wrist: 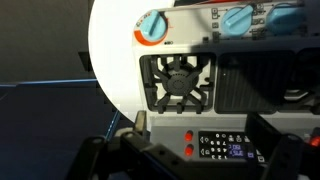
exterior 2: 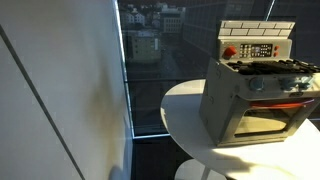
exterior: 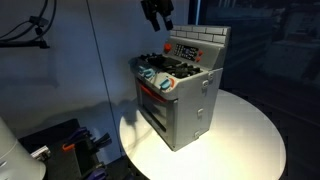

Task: Press the top right knob on the stove

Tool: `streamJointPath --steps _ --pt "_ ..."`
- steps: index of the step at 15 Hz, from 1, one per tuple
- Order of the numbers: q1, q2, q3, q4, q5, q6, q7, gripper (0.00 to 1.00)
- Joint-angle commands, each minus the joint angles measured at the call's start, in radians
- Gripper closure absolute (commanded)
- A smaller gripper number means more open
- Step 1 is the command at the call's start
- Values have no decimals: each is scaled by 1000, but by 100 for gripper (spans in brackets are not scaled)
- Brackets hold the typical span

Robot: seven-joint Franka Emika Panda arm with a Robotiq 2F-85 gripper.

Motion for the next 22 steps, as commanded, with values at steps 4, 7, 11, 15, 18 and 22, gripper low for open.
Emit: streamJointPath --steps 4,7,11,15,18,22 --pt "2 143 -73 115 15 65 -72 0" --pt "10 191 -102 152 43 83 -141 0" --pt "5 191 -105 137 31 85 -130 0" --pt "6 204 -109 152 31 85 -136 0" --pt "7 204 -108 153 31 85 -137 0" --pt "6 229 -110 173 37 94 -124 0"
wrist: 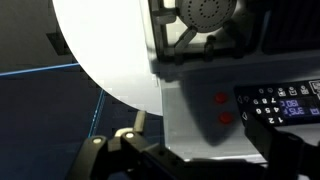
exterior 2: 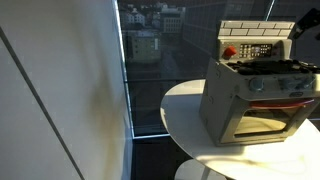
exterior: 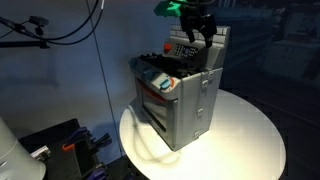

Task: Press the top right knob on the stove

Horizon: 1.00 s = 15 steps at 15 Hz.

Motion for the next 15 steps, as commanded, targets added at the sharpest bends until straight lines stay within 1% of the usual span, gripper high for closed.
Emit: streamJointPath --steps 1,8,15 --pt "2 55 -12 56 38 2 -48 0" --pt "-1 125 -7 117 71 -13 -51 0" --pt "-3 148 -4 123 74 -13 -50 0"
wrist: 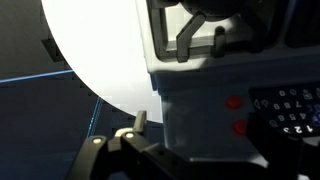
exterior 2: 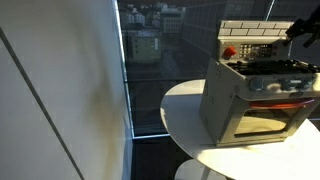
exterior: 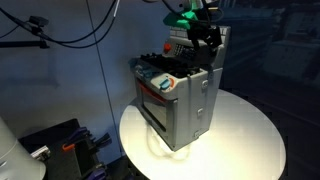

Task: Press the top right knob on the stove

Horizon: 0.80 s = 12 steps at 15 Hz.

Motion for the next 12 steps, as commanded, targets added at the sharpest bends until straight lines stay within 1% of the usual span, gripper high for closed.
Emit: streamJointPath --steps 1,12 --pt "-4 20 0 35 30 -21 -25 0" --pt "-7 49 1 54 50 -27 -26 0"
